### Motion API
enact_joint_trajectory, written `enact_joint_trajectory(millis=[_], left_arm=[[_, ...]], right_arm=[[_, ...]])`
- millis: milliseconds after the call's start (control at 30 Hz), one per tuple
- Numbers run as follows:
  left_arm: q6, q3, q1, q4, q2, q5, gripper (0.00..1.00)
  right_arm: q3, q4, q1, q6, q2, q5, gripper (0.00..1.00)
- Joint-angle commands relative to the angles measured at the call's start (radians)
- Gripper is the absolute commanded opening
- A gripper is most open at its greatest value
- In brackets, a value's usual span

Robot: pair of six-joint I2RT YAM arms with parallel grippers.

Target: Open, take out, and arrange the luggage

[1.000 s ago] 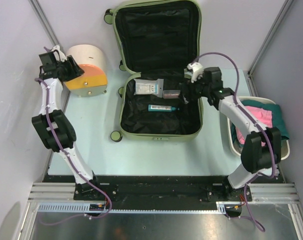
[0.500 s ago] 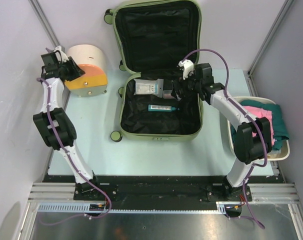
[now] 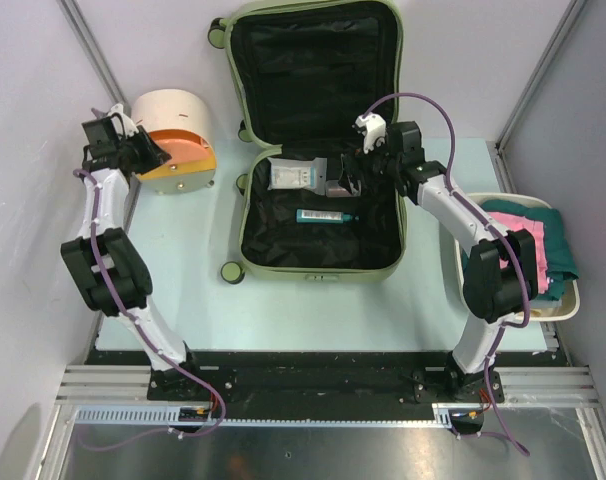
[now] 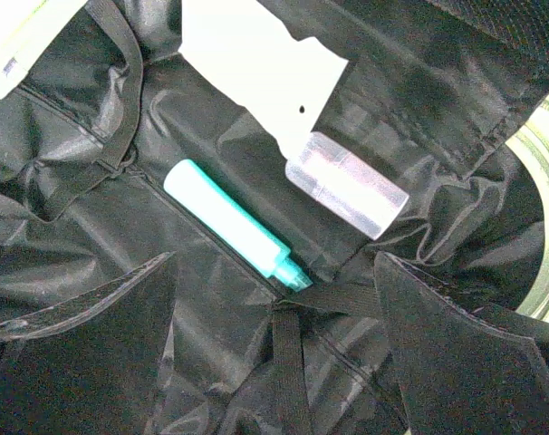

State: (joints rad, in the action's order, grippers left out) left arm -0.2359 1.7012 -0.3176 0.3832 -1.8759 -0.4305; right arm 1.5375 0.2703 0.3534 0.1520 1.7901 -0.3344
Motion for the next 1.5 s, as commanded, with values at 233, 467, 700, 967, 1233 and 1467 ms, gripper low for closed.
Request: enact_joint_trajectory(millis=[233,467,700,967,1233,1467], left_arm=[[0.009,-0.262,0.008,0.020,0.271,-0.025,0.09],[0.021,-0.314,0.008,0.020,0.305,-0.014,0.20],[0.017,-0.310,0.005,0.020,0.333,0.009,0.68],[0.073,-0.321,0.000,0.020,0.454,-0.014,1.00],[0.101,-0.403,-0.015,0.019,0.561,-0.057,1.00],[0.109,-0.465,-0.015,0.020,0.632,-0.070,1.00]], right_arm=[[0.121,-0.080,0.005,-0.103,0.101,-0.046,0.90],[0.184,-0.095,0.025,-0.124,0.166,-0.057,0.89],[0.231,-0.125,0.058,-0.135,0.230,-0.032,0.87],[0.302,-0.160,0.076,-0.147,0.336,0.024,0.84],[0.334,-0.227,0.079,-0.138,0.423,0.090,0.82],[0.354,-0.332,0.073,-0.117,0.506,0.132,0.84]])
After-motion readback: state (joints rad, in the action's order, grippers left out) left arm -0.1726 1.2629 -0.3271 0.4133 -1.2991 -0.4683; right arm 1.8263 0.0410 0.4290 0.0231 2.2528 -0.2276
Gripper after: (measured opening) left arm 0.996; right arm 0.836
